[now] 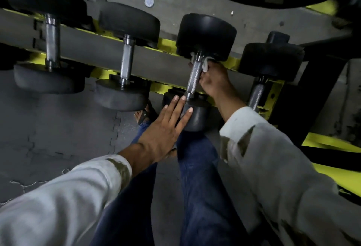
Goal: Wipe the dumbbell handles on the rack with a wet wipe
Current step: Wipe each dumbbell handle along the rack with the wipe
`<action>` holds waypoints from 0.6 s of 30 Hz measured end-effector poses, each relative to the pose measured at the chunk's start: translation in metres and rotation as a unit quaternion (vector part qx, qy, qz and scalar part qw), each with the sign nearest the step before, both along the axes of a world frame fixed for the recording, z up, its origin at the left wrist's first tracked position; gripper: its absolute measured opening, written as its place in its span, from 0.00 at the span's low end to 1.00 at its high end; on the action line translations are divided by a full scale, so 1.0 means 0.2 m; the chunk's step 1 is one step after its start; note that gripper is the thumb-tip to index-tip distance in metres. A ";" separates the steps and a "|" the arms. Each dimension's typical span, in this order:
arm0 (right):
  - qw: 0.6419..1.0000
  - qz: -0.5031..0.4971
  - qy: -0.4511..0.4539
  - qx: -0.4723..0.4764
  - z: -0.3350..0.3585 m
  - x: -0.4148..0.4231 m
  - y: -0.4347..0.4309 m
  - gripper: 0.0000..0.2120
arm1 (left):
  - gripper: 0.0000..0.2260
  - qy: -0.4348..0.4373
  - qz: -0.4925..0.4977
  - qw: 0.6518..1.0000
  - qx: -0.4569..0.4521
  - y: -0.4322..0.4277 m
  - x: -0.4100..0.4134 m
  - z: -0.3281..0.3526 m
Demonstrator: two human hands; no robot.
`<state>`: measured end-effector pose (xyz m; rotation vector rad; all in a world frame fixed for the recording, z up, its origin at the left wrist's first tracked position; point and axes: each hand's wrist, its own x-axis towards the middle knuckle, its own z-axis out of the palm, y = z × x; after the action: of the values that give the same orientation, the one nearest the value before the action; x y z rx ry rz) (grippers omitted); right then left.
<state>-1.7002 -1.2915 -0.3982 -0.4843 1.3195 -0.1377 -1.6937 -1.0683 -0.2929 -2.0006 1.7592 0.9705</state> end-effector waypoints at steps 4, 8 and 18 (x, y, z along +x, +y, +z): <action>0.989 -0.102 0.068 -0.082 0.00 0.03 0.10 0.05 | 0.49 -0.004 0.000 1.000 -0.011 0.00 0.00 0.01; 0.896 0.056 0.167 -0.407 0.06 -0.03 0.18 0.04 | 0.57 0.003 -0.015 1.000 0.000 0.00 0.02 0.01; 0.582 0.442 0.186 -0.657 0.12 -0.15 0.16 0.17 | 0.62 0.003 -0.039 0.999 -0.030 0.04 0.04 -0.06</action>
<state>-1.7292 -1.2603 -0.3736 -2.5244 0.9840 -0.1607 -1.6854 -1.0611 -0.3040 -1.9516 1.8755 0.9096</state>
